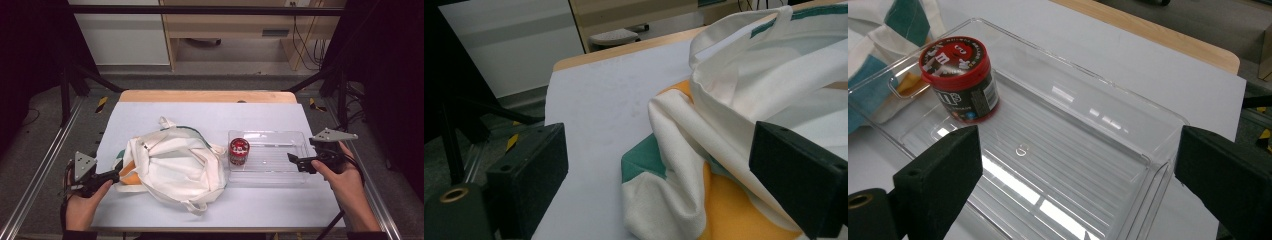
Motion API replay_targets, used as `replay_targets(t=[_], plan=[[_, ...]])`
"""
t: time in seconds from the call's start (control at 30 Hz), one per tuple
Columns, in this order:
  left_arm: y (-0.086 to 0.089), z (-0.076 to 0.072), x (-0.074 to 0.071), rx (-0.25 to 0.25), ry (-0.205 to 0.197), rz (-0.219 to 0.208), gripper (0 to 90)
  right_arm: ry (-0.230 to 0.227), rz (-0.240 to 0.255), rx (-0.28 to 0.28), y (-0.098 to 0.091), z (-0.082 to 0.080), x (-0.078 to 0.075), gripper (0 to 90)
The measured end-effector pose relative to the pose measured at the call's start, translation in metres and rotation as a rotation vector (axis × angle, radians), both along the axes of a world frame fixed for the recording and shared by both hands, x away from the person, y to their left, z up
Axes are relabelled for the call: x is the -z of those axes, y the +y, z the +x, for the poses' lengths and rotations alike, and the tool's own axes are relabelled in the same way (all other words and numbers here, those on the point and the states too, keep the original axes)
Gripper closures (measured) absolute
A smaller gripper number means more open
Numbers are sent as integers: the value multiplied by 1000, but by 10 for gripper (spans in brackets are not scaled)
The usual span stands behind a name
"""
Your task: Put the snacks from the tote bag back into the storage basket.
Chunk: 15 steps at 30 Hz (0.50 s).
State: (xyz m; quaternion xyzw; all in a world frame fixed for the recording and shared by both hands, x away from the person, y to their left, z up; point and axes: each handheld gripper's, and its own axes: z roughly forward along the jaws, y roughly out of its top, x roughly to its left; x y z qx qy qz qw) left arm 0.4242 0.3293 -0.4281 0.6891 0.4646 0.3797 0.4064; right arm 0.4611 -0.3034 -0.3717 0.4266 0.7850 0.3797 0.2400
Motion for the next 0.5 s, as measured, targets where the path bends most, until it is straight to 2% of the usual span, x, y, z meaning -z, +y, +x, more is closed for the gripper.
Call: replay_targets(t=[0.23,0.5], plan=[[0,0,0,1,1,0,87,30,4,14,-5,-2,14,53],[-1,0,0,1,1,1,87,37,28,37,-8,-6,26,54]])
